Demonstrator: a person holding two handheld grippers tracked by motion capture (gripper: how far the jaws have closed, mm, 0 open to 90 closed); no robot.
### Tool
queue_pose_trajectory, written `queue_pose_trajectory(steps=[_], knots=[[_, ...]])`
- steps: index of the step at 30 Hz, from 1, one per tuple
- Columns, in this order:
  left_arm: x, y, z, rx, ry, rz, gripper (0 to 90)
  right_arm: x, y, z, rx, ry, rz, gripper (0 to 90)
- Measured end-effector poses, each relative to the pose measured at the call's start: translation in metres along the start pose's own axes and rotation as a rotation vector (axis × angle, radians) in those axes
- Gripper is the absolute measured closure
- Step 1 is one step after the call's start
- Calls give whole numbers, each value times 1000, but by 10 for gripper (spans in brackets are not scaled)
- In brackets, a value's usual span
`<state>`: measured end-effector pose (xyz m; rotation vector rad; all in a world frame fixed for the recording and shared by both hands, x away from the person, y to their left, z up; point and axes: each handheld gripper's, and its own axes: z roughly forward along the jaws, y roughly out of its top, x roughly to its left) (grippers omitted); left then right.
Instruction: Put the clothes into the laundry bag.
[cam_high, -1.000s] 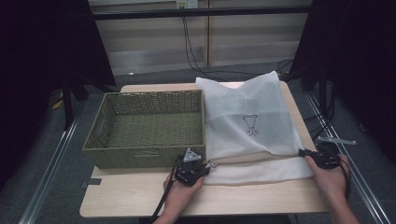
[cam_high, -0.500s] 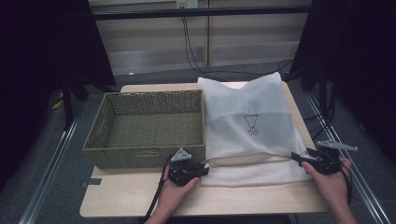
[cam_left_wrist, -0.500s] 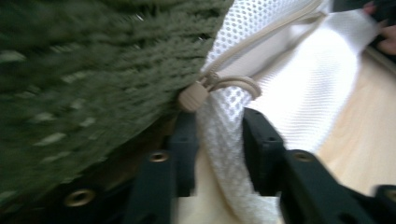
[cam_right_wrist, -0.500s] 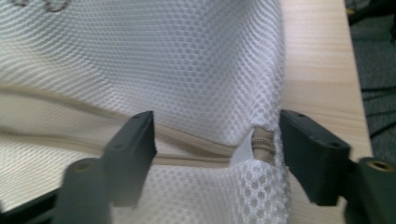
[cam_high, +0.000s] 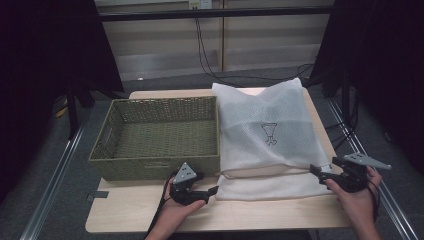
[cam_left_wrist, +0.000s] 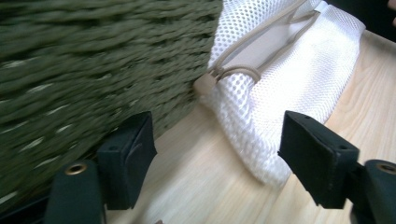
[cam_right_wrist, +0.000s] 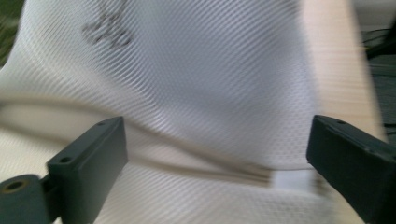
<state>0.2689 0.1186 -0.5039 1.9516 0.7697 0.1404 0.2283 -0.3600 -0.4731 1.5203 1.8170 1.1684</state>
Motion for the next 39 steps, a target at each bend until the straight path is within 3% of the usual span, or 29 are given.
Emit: queue_pose_trajectory(steps=[3,7,10,17,25,31,32,39], knots=[[5,-2,-8,7,10,2,195,14,-3,10,27,55,-51,11],[14,-5,-21,18,25,-25,65,22,-4,16,37,126,-51,0],[20,-8,-33,-7,-16,-31,8,23,-8,20,66,135,-46,0],[30,-16,-61,-33,-15,-9,0,21,-12,21,80,141,-45,0],[43,-17,-98,-123,30,-47,0,24,-13,22,82,135,-53,0],[53,-28,-116,-145,14,-45,0,26,-14,21,85,171,-51,0],[53,-29,-119,-135,40,-46,0,26,-14,21,82,178,-55,0],[63,-36,-136,-155,86,-69,6,31,-16,23,105,181,-81,0]])
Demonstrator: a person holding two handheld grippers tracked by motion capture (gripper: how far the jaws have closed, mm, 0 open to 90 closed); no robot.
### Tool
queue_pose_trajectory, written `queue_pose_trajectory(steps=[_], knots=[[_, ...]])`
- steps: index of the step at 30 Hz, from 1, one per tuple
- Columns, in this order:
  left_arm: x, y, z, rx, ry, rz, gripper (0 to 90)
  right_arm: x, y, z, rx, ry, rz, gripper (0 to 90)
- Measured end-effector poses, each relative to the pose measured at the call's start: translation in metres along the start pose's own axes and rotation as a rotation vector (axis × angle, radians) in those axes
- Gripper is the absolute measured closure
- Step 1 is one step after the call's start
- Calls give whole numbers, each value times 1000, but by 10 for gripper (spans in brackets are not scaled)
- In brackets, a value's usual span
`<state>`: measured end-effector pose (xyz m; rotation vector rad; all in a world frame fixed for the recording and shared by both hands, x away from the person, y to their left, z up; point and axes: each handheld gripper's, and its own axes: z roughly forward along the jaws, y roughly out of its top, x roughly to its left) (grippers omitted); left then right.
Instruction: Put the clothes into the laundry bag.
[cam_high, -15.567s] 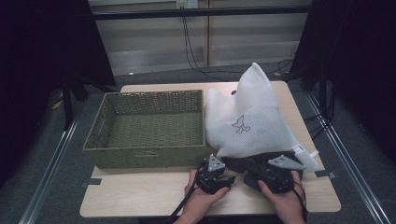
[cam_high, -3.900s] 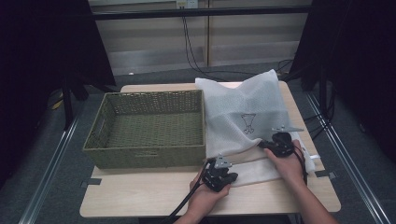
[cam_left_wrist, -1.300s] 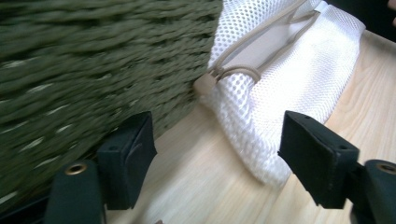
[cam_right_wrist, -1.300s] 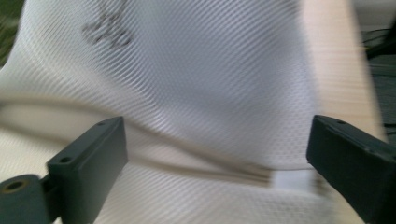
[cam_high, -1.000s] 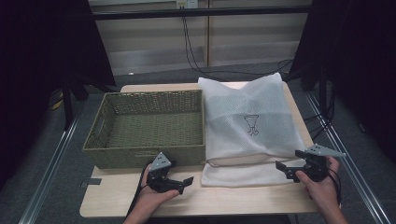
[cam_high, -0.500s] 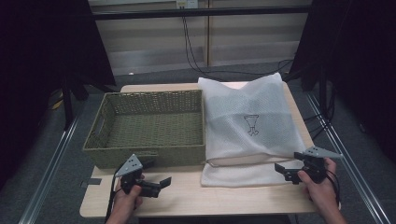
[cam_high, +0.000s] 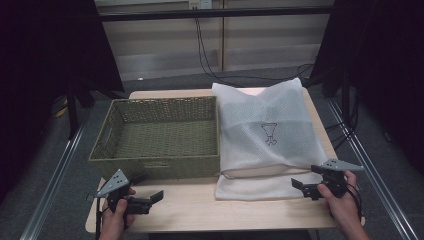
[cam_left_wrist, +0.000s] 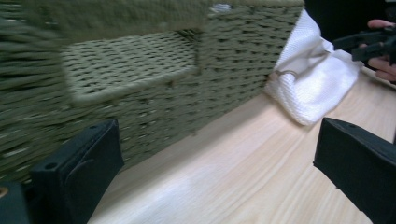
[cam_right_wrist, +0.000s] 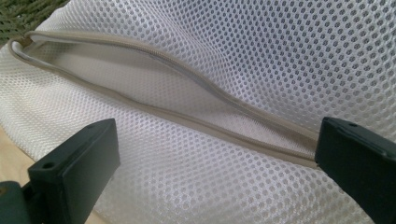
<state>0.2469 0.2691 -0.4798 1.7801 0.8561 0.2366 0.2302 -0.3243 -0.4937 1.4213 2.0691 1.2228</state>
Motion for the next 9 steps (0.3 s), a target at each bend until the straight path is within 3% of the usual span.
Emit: queue_pose_trajectory(steps=[6,9], knots=[[3,0,-2,-2,25,-4,6,1,0,1,2,-1,-6,0],[3,-2,2,30,35,6,6,2,0,3,14,-1,-6,0]])
